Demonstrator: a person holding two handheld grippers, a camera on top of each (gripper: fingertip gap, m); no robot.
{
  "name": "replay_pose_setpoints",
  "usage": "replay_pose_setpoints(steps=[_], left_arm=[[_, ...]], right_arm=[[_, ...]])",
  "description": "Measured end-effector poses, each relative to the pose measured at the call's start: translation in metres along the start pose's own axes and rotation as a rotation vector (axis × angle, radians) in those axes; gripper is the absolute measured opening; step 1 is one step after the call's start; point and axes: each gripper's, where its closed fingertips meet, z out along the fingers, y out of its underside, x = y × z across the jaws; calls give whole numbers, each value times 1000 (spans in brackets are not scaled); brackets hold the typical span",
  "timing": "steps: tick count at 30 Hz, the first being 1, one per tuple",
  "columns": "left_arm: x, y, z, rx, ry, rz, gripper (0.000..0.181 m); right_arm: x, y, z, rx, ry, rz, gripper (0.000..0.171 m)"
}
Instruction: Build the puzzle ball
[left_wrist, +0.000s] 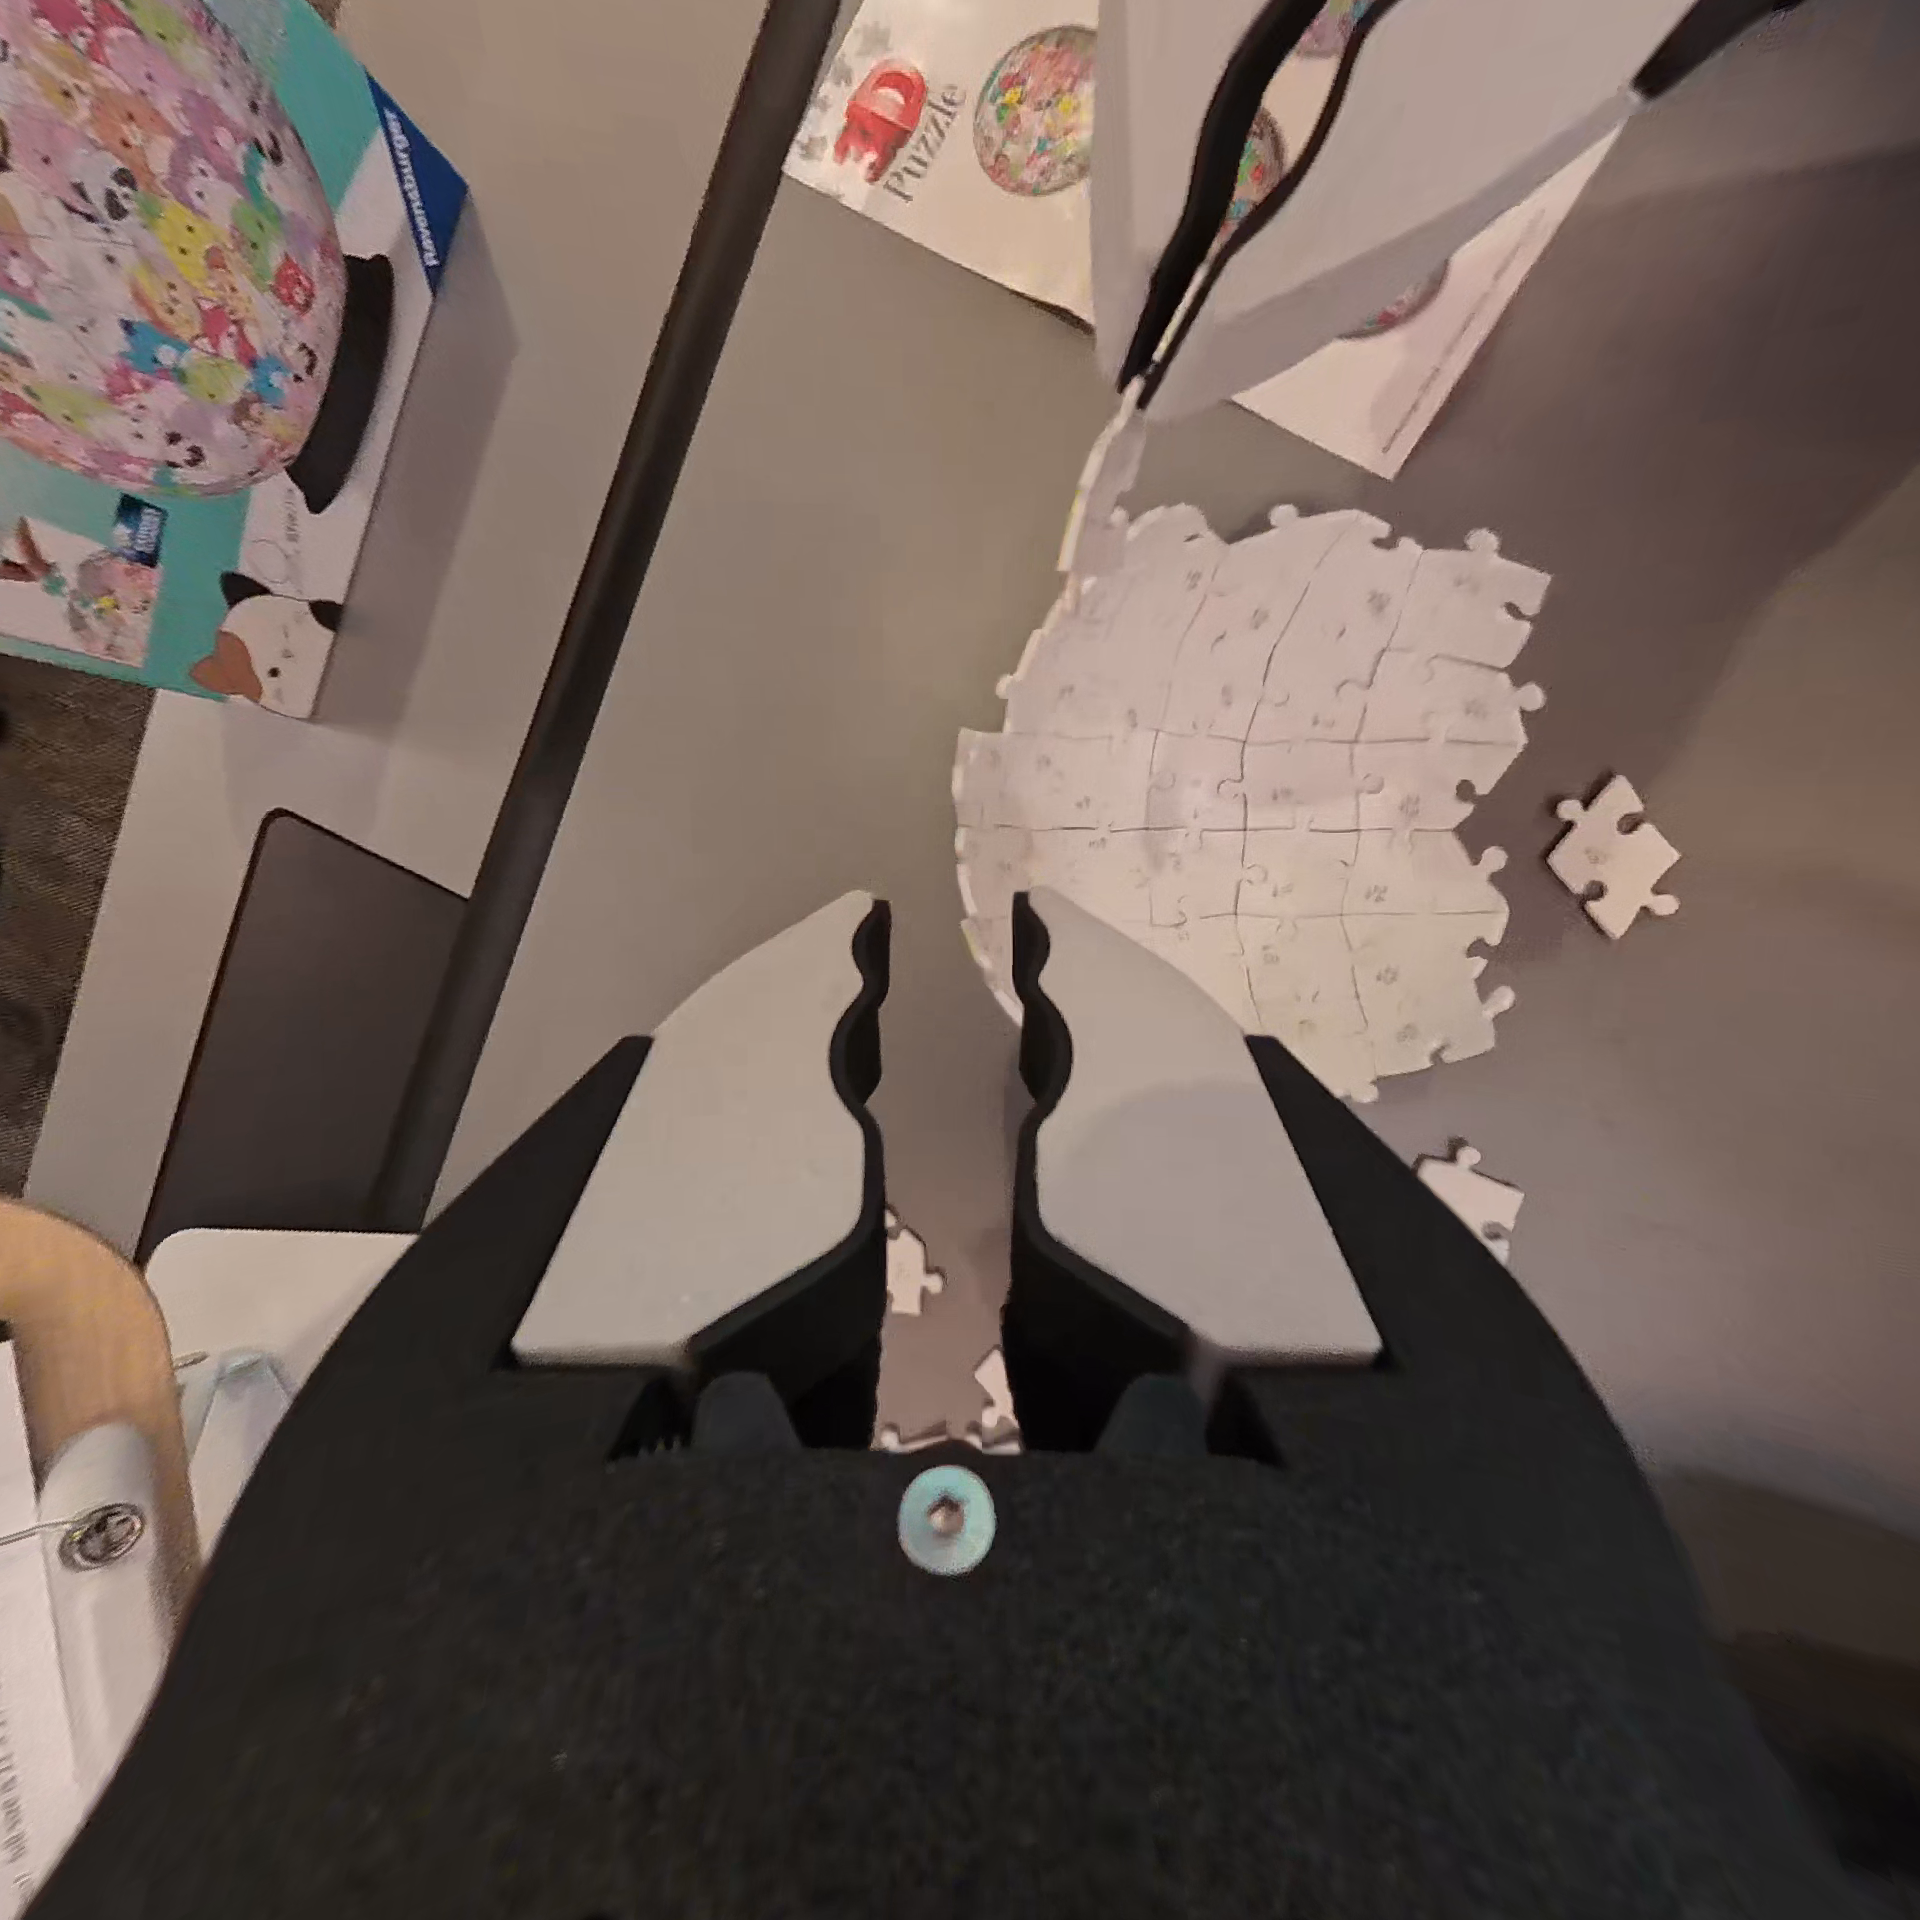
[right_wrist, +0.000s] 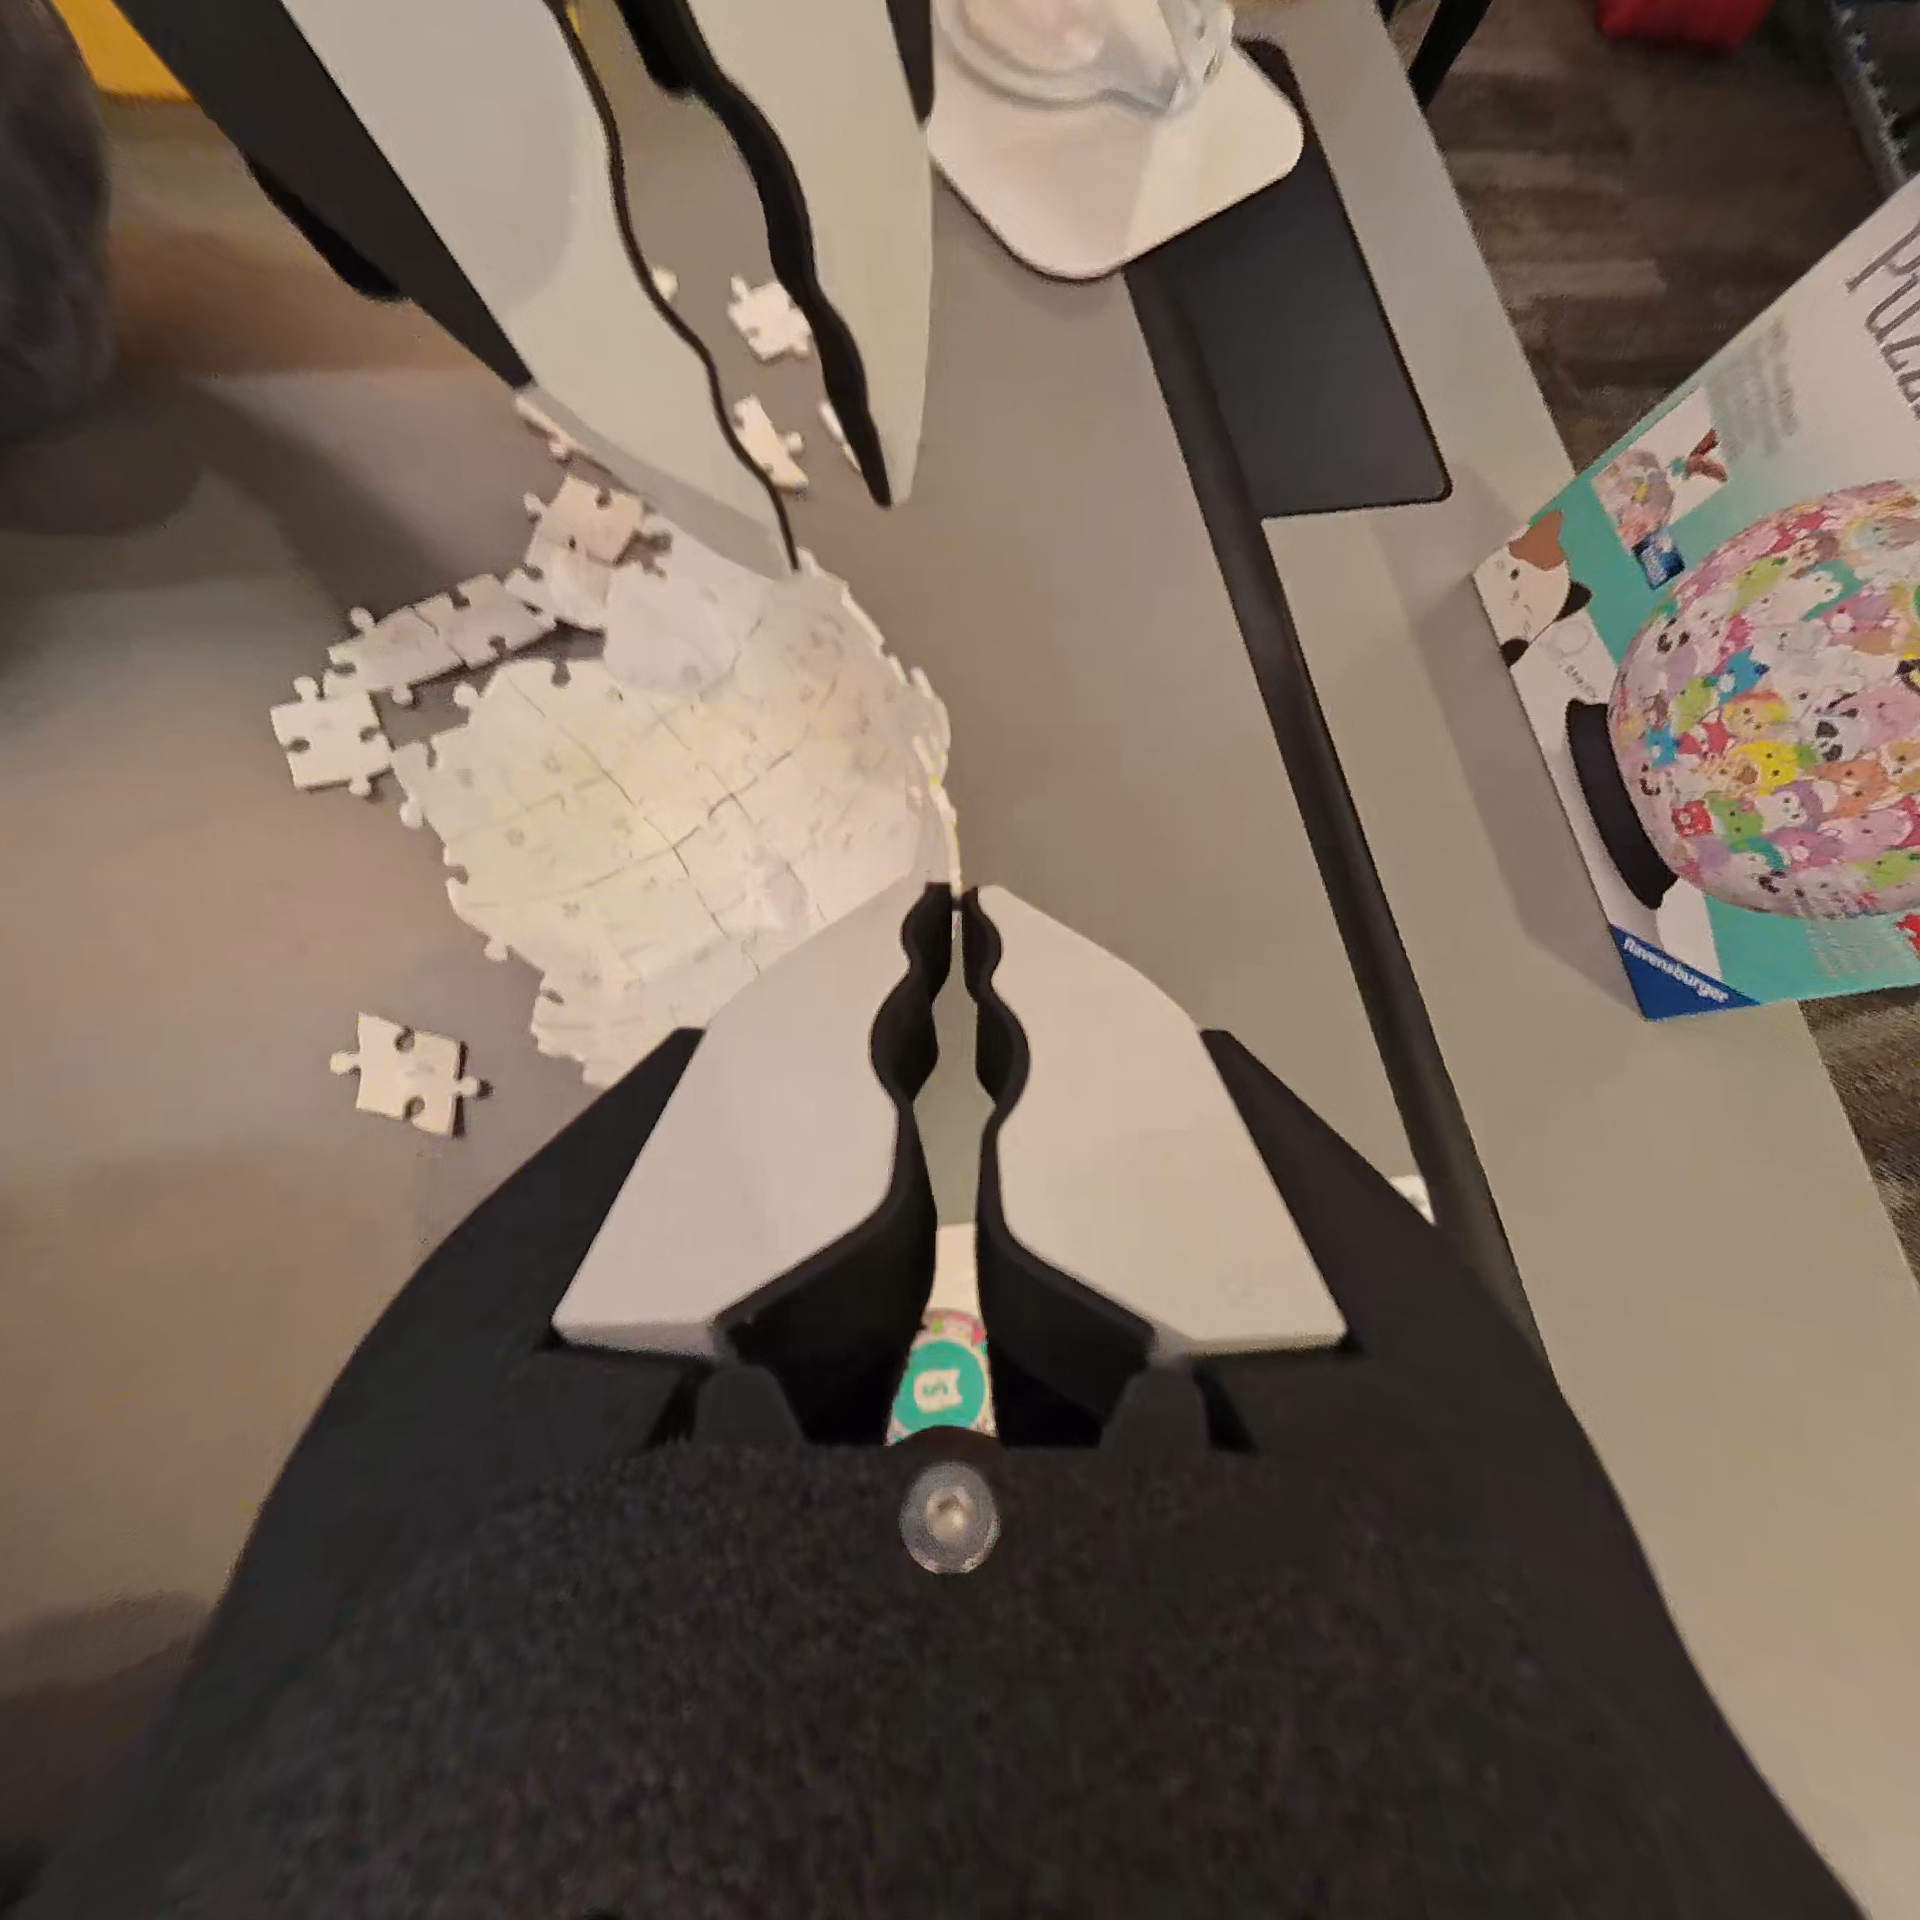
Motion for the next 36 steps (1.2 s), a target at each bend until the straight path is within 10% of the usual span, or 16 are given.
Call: replay_pose_setpoints(steps=[36], left_arm=[[-3, 2, 48, -37, 28, 11, 0]], right_arm=[[15, -7, -17, 133, 17, 56, 2]])
